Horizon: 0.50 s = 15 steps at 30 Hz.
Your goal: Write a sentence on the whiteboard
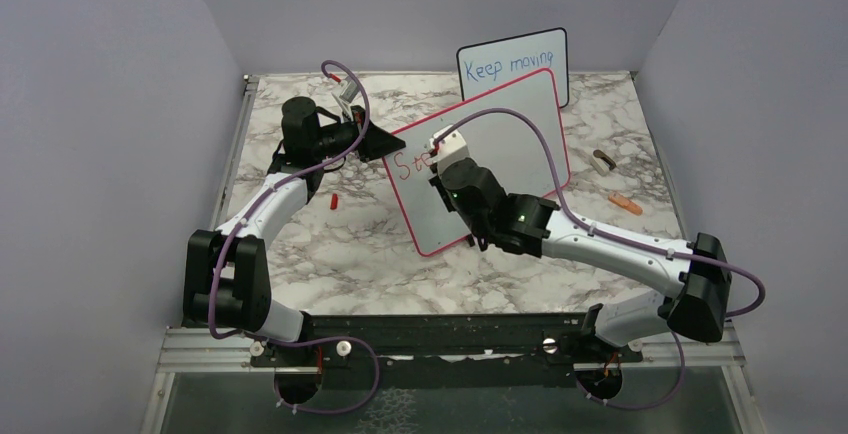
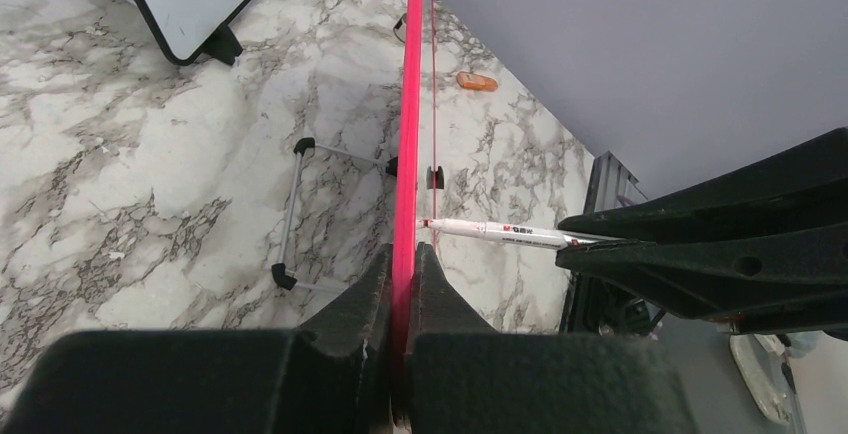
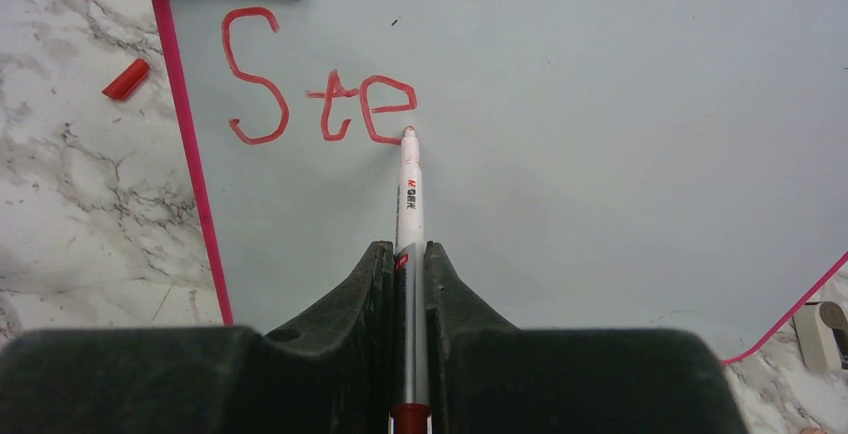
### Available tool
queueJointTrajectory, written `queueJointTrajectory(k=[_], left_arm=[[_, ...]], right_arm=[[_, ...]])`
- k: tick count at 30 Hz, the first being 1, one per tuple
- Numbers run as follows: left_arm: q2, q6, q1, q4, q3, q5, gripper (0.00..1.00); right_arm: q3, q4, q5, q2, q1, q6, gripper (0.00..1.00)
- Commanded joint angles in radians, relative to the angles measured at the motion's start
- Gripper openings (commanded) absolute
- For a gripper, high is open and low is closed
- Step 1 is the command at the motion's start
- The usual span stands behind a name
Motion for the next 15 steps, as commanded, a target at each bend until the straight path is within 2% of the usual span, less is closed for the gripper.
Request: queueJointTrajectory(k=[1,15], left_arm=[[0.016,0.029,-0.027,-0.054,-0.02,0.036,0.0],[0.017,0.031,-0.027,-0.057,-0.02,0.035,0.0]], right_arm=[[-0.009,0.08,0.03,-0.034,-0.011,-0.017,0.0],[0.008,0.099,0.016,-0.014,-0.032,-0.027,0.0]])
